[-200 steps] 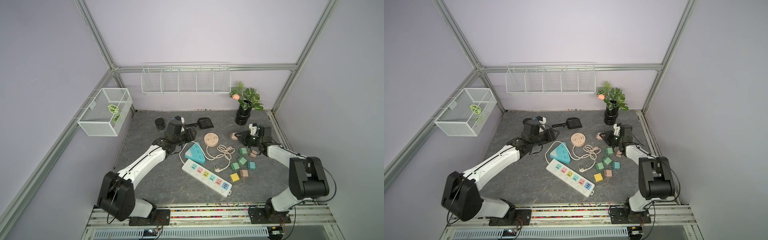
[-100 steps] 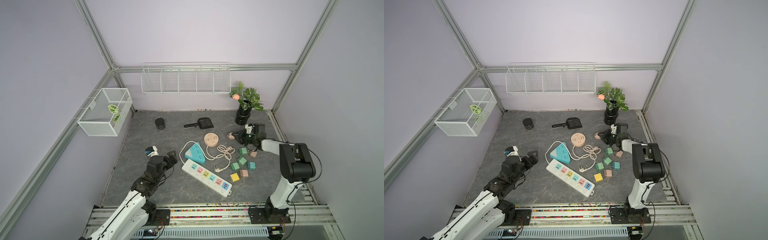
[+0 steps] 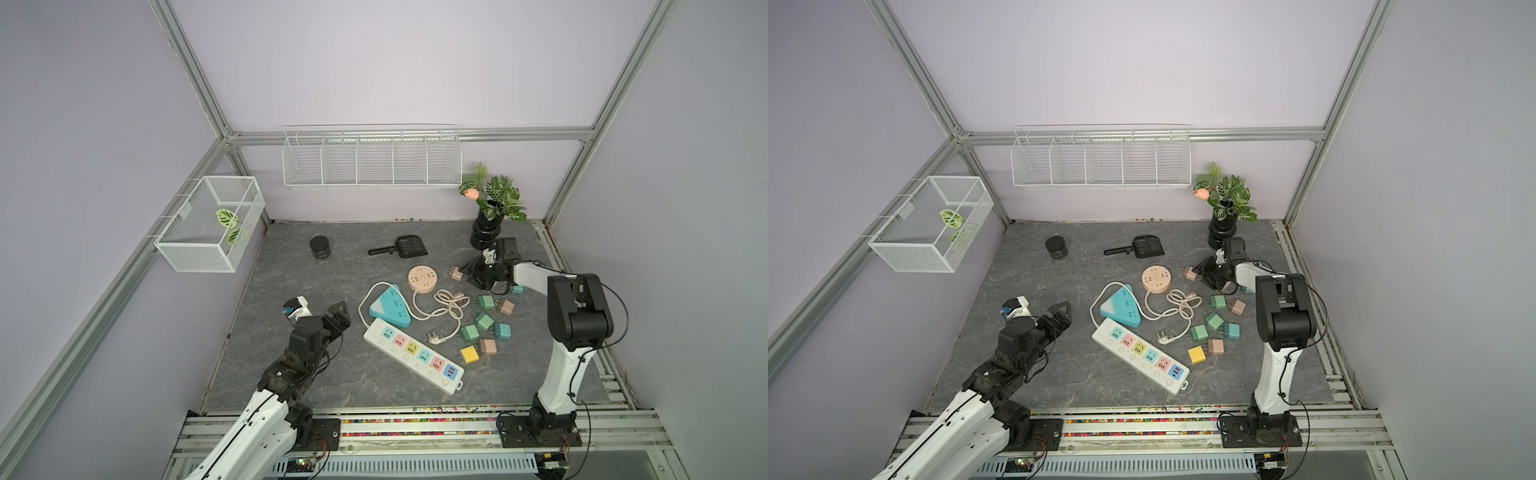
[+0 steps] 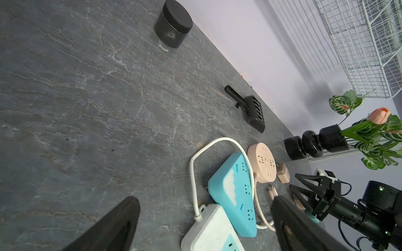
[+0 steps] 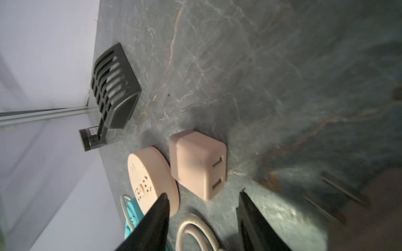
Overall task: Pull the plug off the socket
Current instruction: Place the plug at the center of the board, then reset both arms
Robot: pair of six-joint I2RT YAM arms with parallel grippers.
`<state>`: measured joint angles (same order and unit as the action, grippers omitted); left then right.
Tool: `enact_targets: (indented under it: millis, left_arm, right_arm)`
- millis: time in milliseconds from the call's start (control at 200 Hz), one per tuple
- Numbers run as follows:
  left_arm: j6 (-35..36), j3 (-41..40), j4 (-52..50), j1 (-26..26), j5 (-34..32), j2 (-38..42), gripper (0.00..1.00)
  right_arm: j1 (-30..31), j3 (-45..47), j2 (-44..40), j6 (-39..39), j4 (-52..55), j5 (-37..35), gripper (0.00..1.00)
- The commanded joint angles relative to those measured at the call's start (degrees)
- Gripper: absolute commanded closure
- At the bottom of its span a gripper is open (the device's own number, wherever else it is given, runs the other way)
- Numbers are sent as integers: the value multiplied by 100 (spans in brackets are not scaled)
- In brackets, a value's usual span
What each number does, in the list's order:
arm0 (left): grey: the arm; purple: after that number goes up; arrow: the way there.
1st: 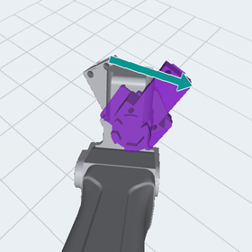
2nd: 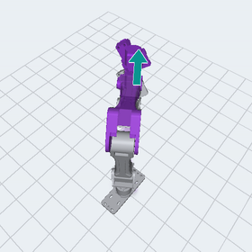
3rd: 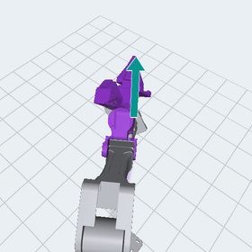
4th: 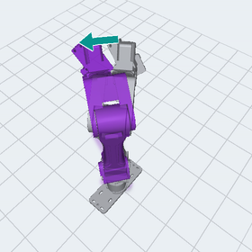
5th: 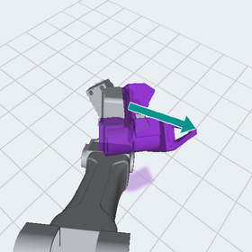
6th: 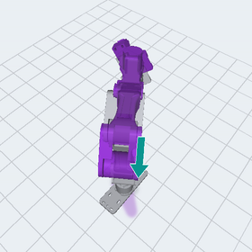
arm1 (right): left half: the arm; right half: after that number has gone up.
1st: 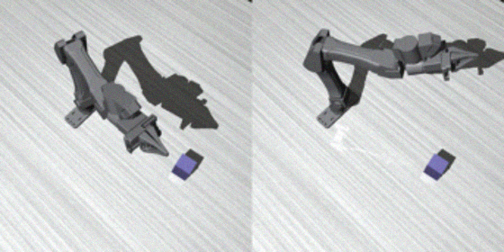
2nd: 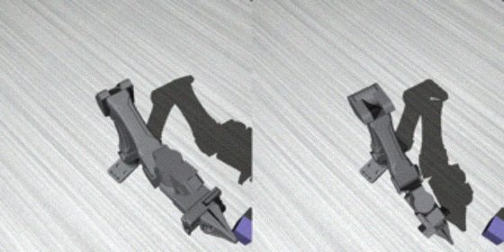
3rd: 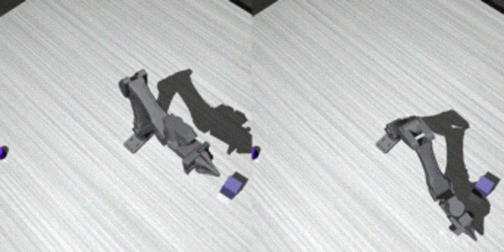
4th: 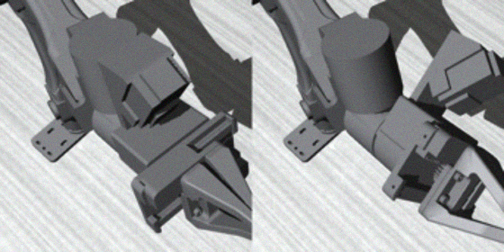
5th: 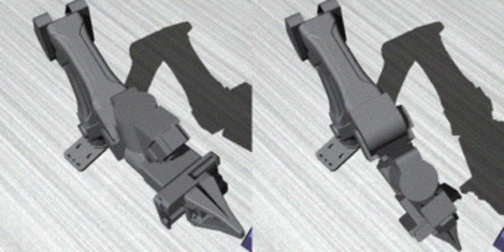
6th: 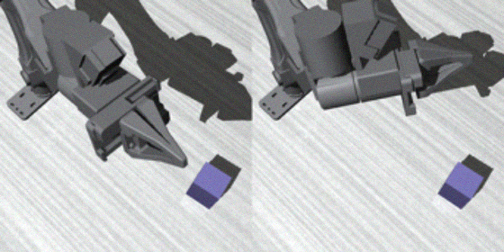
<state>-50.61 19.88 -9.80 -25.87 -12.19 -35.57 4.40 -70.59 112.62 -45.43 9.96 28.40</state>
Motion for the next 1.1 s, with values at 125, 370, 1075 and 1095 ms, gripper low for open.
enact_targets:
  millis: [125,370,1075,1095]
  left_arm:
    - [356,236,-229,35,-120,204,0]
    - [688,346,-272,54,-359,270,0]
    - [2821,637,26,210,-1596,-383,0]
    - [2969,583,223,272,-1636,-494,1]
  right_arm:
    - [-115,543,-1879,1821,1082,-995,48]
    - [-201,1480,-4333,3221,1418,-3210,40]
    - [-292,5000,-2598,4439,-6091,-3186,2]
    - [-293,4710,-2693,4275,-5306,-3465,2]
